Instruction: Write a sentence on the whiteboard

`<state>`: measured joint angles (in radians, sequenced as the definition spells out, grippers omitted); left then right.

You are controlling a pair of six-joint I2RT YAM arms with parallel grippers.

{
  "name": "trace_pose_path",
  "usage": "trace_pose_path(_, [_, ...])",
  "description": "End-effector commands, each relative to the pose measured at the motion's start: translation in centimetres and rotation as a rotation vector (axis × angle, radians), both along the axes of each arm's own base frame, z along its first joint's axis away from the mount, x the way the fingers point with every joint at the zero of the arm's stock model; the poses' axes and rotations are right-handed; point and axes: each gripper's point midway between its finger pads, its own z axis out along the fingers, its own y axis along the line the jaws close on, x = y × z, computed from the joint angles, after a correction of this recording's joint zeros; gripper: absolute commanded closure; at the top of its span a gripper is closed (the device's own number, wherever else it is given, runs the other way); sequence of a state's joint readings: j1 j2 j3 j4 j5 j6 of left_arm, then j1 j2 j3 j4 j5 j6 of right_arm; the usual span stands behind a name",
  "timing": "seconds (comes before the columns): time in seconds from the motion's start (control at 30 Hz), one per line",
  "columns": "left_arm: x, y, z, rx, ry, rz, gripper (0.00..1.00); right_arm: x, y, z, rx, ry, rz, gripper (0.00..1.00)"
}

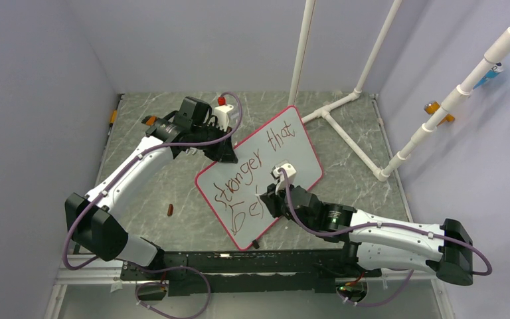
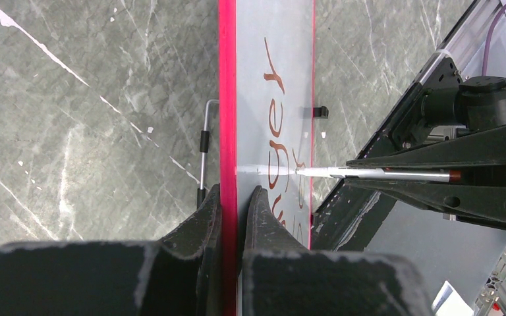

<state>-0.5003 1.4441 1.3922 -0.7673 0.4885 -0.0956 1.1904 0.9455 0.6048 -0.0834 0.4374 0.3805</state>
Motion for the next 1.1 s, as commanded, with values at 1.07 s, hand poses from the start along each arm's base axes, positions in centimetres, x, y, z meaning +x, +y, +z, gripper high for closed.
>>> trace_pose_path(1.07, [5.3, 5.4, -0.9, 0.294, -0.252, 0.143, 1.00, 2.0, -2.9, -0.8, -0.053, 0.009, -0.165, 1.00])
